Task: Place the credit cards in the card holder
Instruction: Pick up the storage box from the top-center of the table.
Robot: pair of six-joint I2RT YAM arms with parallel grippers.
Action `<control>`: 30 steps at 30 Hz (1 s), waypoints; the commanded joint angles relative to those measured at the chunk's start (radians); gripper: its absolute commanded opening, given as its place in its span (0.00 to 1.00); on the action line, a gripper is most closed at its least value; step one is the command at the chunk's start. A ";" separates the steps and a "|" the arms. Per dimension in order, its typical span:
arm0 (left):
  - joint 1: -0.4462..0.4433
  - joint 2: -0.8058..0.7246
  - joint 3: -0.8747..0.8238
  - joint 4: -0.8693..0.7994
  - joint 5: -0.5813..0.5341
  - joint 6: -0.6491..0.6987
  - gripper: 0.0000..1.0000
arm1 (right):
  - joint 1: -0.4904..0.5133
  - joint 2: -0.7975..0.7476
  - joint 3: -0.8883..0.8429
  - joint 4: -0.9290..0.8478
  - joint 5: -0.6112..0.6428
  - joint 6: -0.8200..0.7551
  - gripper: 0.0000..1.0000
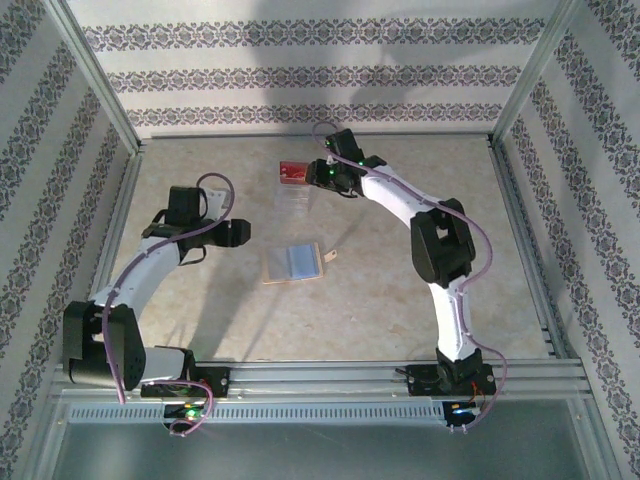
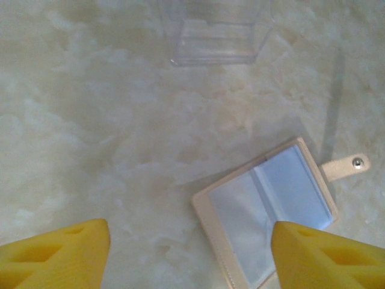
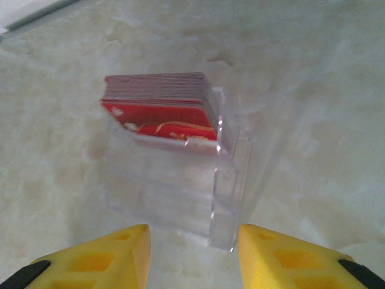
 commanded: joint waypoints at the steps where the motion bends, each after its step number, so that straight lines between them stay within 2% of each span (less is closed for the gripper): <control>1: 0.047 -0.026 -0.009 0.029 0.021 0.030 0.79 | 0.022 0.068 0.123 -0.118 0.085 -0.050 0.41; 11: 0.127 -0.039 0.016 0.015 0.021 0.025 0.80 | 0.044 0.237 0.348 -0.215 0.122 -0.049 0.31; 27: 0.139 -0.044 0.000 0.029 0.037 0.017 0.78 | 0.031 0.301 0.392 -0.253 0.159 -0.070 0.24; 30: 0.143 -0.049 -0.005 0.033 0.039 0.014 0.78 | 0.028 0.312 0.413 -0.274 0.175 -0.078 0.20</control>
